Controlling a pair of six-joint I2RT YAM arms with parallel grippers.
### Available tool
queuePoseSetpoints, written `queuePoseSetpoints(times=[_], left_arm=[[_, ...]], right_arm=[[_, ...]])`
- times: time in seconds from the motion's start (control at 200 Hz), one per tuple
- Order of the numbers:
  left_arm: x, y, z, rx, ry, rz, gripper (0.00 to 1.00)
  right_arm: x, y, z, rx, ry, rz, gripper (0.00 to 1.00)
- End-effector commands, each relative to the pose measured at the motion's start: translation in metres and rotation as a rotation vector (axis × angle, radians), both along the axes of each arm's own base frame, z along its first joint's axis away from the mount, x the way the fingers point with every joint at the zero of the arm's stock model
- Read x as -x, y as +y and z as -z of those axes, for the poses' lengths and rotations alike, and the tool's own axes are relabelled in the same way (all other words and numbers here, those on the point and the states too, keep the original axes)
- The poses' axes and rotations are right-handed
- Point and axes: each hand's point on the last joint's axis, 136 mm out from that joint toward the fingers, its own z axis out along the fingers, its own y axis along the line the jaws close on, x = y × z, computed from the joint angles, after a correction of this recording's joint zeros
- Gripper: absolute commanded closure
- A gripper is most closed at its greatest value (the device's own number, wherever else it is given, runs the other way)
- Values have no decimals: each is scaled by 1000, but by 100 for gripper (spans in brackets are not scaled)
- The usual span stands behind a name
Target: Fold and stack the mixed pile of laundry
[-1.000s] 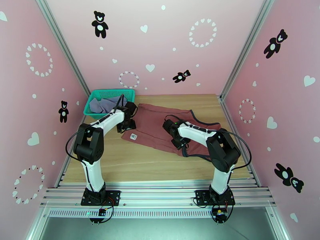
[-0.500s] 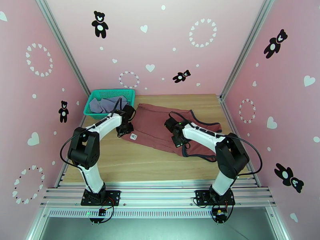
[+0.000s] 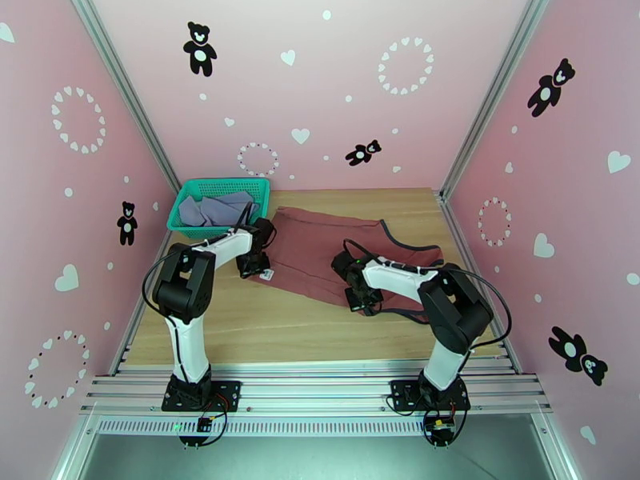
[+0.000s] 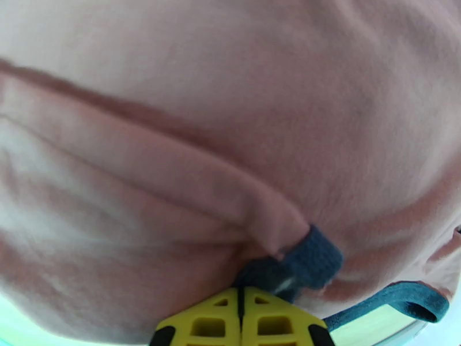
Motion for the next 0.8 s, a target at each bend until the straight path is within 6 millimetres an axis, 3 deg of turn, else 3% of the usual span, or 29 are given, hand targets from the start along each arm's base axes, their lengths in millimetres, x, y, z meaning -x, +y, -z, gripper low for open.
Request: queuePoseSetpoints(times=[0.0,0.185,0.315,0.6,0.681,0.796], left_arm=[[36,26,14,-111,99,-16,84],[63,35,11,-143,126,-24,85],[79,29,10,-127,133,-24,85],[125,18,11,-106,150,-36,84],[132,17,0,-92,125,-48,83],[131,16,-26,-71,66,-51,70]], right_arm=[[0,-32,8,146,36,24,96],[-25,-53,-4,200,8,39,96],[-33,-55,-8,197,-1,26,97],[-2,-43,6,96,79,-41,98],[3,-42,2,71,79,-53,98],[-2,-38,-16,42,50,-77,97]])
